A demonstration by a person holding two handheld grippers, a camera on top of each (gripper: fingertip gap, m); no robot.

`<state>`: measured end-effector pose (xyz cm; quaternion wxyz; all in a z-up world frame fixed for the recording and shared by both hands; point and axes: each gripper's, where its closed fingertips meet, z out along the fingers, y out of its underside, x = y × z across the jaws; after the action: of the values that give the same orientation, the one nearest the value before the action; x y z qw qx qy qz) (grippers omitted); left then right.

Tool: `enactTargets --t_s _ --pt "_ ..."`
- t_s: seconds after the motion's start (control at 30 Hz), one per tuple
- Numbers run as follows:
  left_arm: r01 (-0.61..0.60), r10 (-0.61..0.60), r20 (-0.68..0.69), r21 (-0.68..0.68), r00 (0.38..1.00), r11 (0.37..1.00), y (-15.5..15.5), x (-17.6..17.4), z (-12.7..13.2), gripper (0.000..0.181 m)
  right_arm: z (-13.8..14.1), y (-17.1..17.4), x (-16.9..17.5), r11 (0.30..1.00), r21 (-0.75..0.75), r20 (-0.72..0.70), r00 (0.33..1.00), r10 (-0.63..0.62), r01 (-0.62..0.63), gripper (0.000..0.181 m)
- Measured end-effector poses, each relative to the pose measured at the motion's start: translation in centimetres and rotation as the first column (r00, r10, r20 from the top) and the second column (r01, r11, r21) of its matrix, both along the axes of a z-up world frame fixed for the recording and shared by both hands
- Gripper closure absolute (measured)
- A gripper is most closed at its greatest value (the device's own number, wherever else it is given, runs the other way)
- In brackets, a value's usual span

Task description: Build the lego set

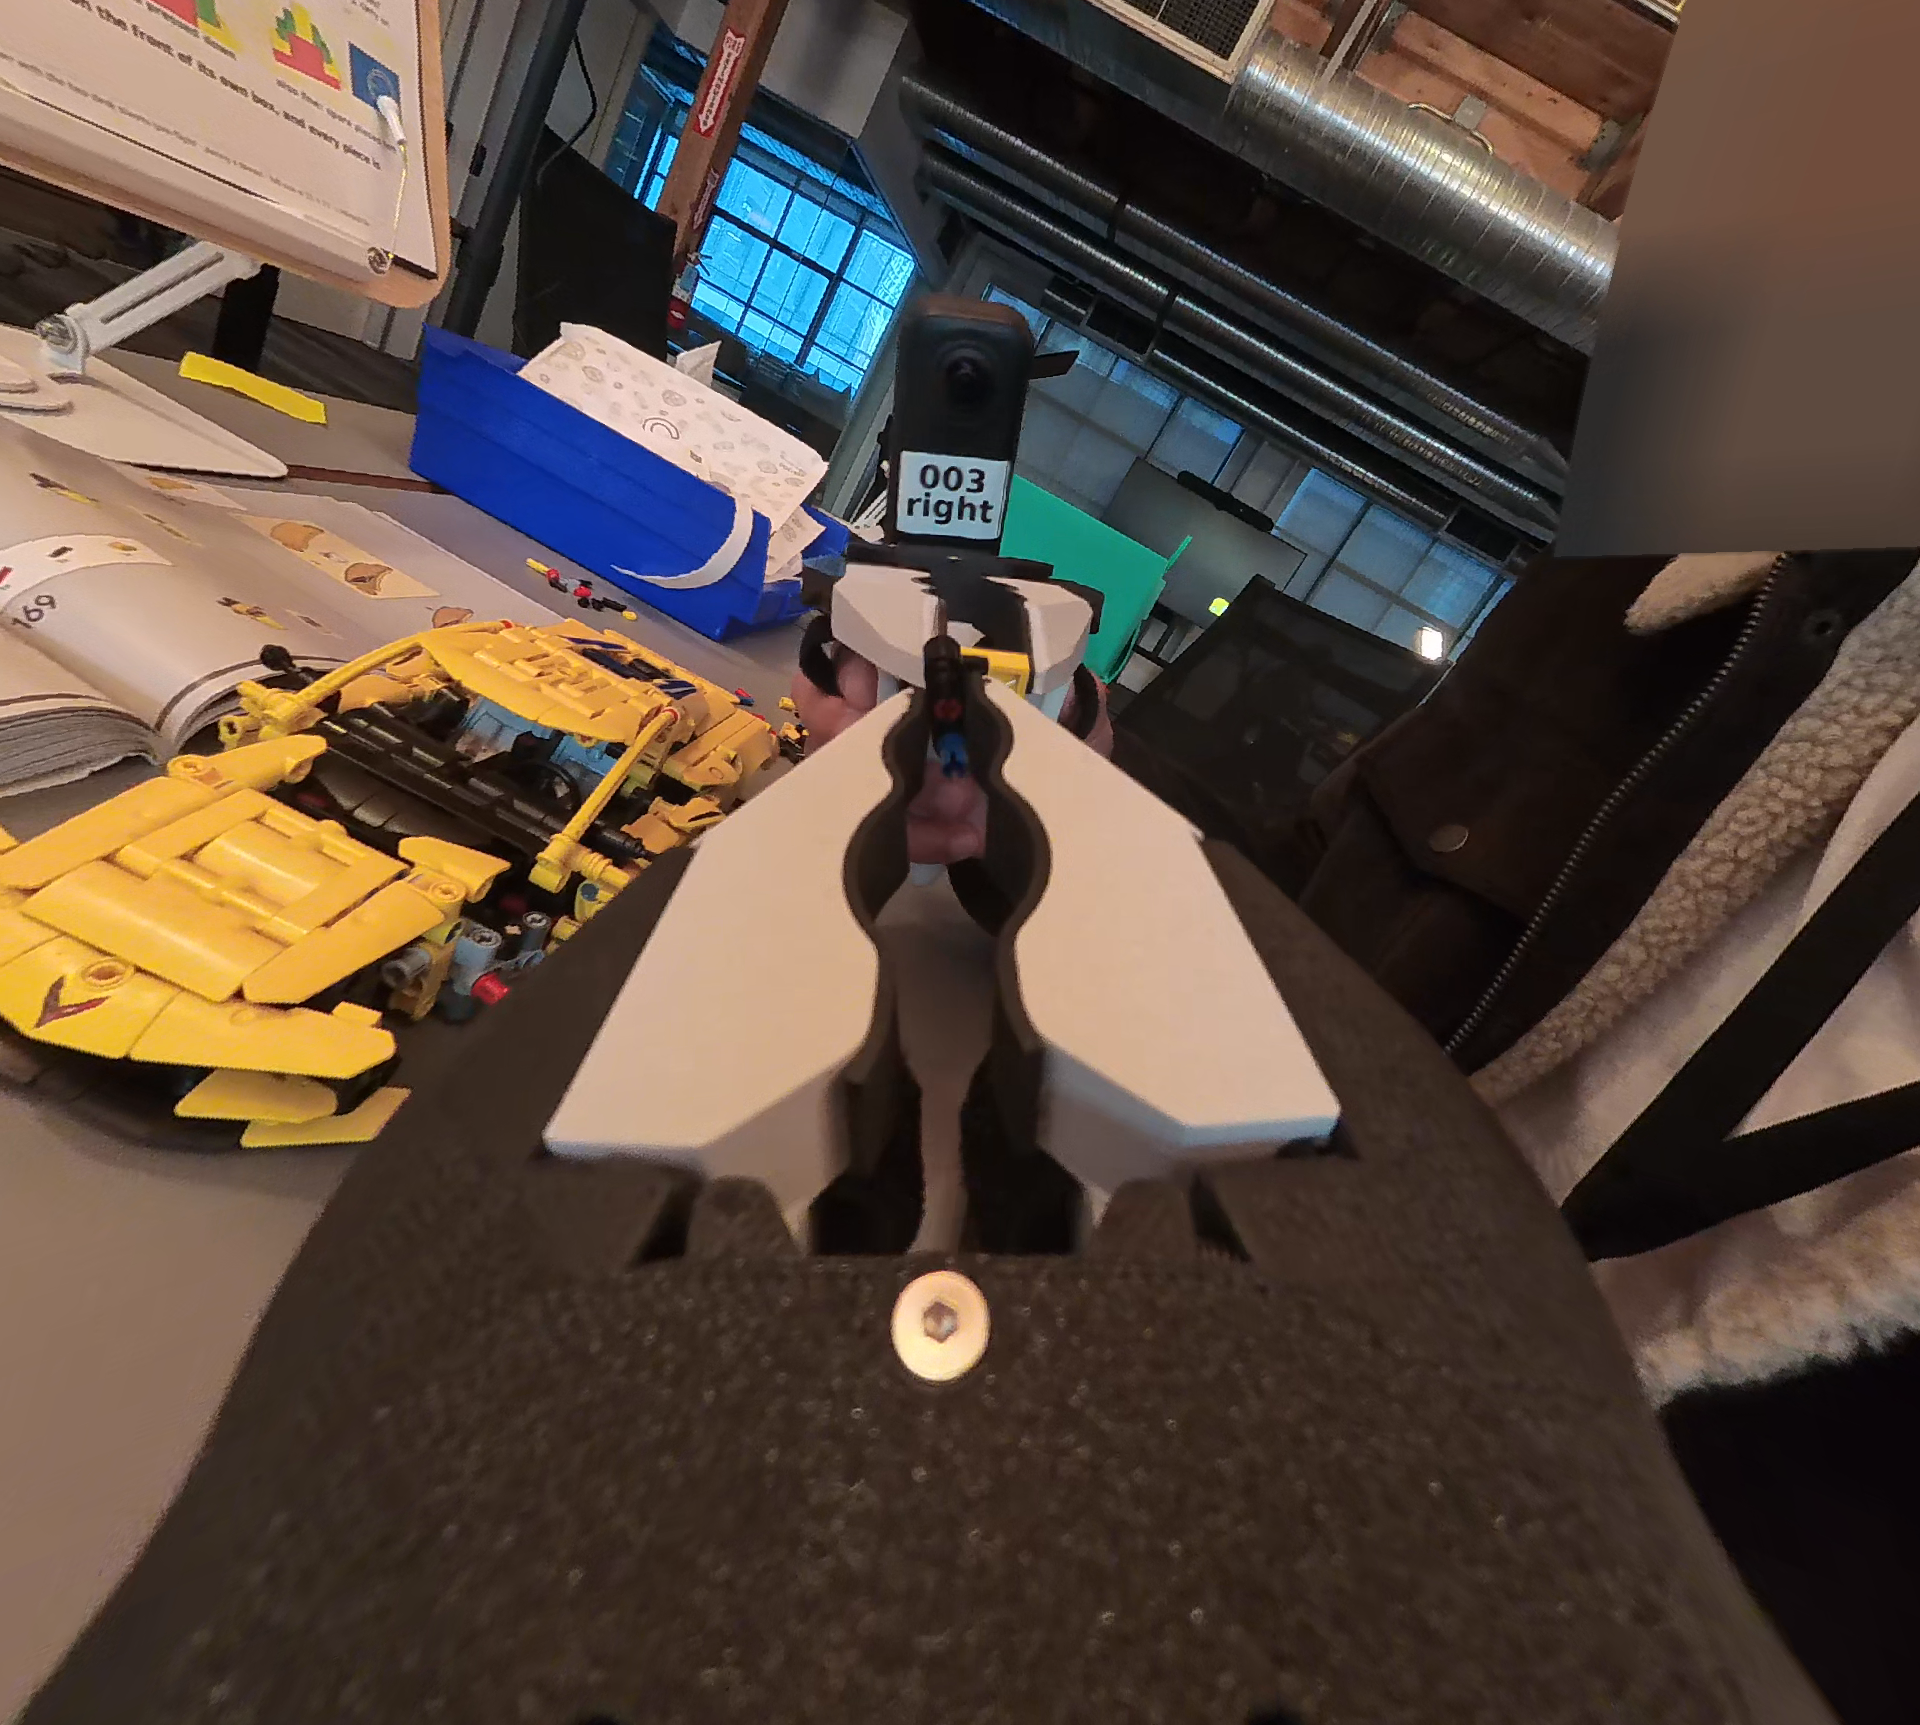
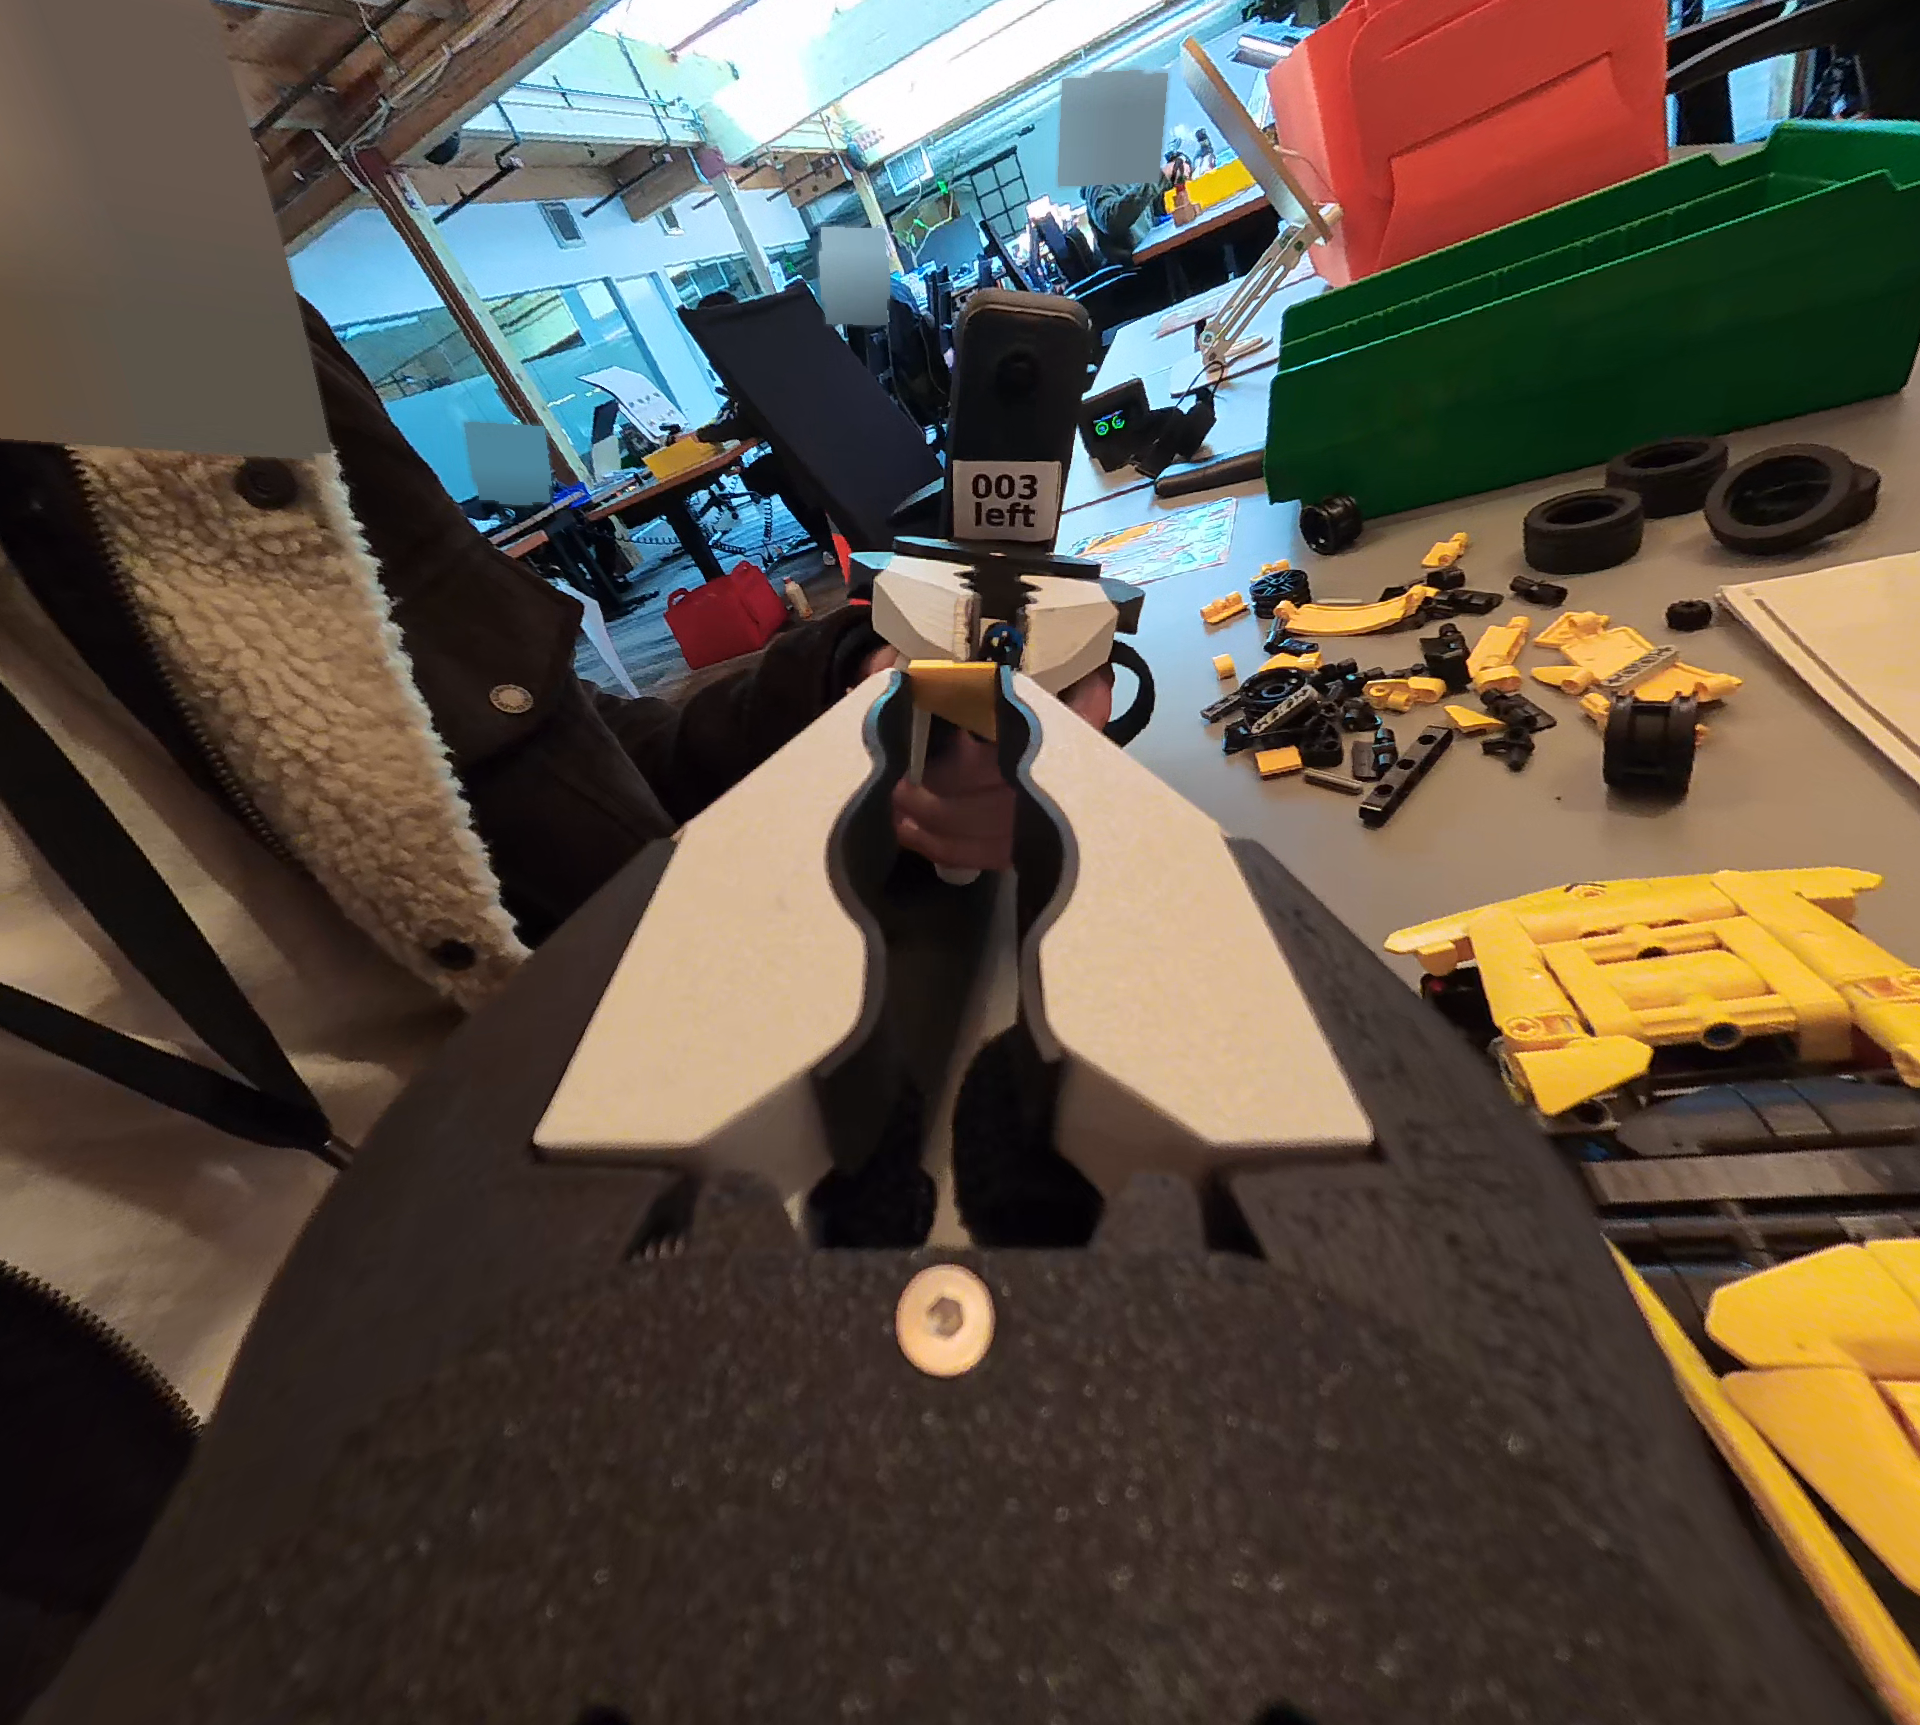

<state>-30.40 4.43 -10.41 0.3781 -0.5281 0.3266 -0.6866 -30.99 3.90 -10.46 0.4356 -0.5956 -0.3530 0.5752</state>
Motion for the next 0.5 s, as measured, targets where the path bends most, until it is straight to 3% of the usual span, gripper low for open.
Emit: enactTargets --t_s 0.23,0.33,0.5 --pt "0.014 -0.014 0.012 -0.004 1.000 1.000 -0.17 -0.01 0.18 0.175 -0.21 0.25 0.15 0.994 -0.107 -0.035 0.999 0.026 -0.030 0.167" --pt "0.013 -0.013 0.013 -0.013 1.000 1.000 -0.06 -0.02 0.13 0.175 0.47 -0.19 0.30 0.977 -0.190 -0.127 0.989 0.077 -0.101 0.168" --pt "0.011 -0.011 0.003 -0.015 1.000 1.000 -0.02 0.02 -0.06 0.175 -0.30 0.15 0.22 0.972 -0.215 -0.109 0.991 0.072 -0.094 0.167"
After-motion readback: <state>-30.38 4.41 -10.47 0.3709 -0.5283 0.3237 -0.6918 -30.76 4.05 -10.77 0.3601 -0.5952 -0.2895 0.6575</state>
